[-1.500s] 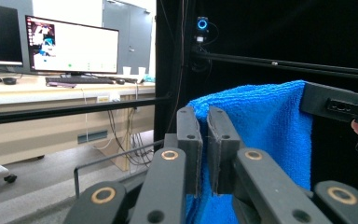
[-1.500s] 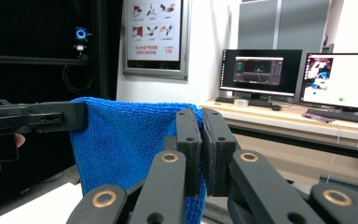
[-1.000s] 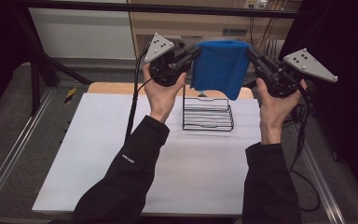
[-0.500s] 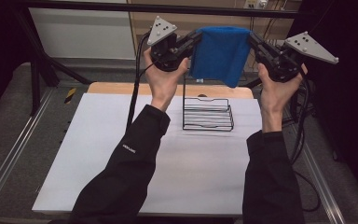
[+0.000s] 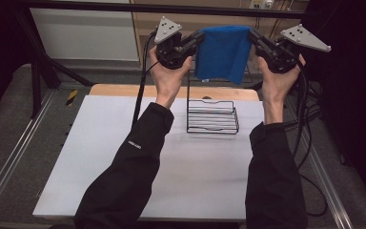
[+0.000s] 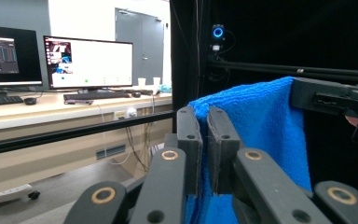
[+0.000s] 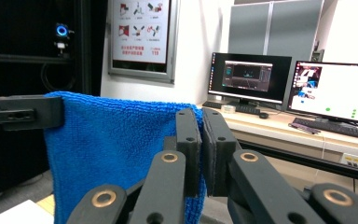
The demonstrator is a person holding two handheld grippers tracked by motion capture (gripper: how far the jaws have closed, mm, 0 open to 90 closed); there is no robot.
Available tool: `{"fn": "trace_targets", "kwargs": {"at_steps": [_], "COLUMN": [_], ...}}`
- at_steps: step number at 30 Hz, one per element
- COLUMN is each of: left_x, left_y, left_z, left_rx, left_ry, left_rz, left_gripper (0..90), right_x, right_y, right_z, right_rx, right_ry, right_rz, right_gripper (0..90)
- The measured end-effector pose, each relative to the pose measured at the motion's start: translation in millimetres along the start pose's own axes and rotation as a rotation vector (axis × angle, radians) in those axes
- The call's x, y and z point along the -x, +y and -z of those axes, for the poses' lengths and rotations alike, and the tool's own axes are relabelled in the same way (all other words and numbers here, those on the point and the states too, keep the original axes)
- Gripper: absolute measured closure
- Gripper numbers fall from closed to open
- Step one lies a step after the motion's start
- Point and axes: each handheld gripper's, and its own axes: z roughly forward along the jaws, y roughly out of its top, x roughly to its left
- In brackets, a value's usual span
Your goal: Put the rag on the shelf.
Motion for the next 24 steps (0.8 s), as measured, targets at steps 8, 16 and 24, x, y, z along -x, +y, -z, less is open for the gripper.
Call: {"fn": "trace_targets", "kwargs": {"at_steps": [8, 16, 24], "left_x": [-7.8, -8.7, -19.9], "left_y": [-12.3, -26.0, -28.1], "left_z": [-4.9, -6.0, 2.3], "left_rx": [-0.020, -0.058, -0.055], "left_ry": [0.010, 0.007, 0.056], "left_rz": [-0.022, -0.056, -0.065], "left_gripper": [84.7, 84.7, 84.8], "right_x": [7.1, 11.6, 3.1], "right_y": [-12.5, -27.3, -32.3], "right_z": [-15.5, -21.0, -24.1], "right_rx": [-0.022, -0.047, -0.044], "right_ry": [0.008, 0.019, 0.058], "right_rz": [0.012, 0.027, 0.040], "right_gripper": [86.9, 86.9, 86.8]}}
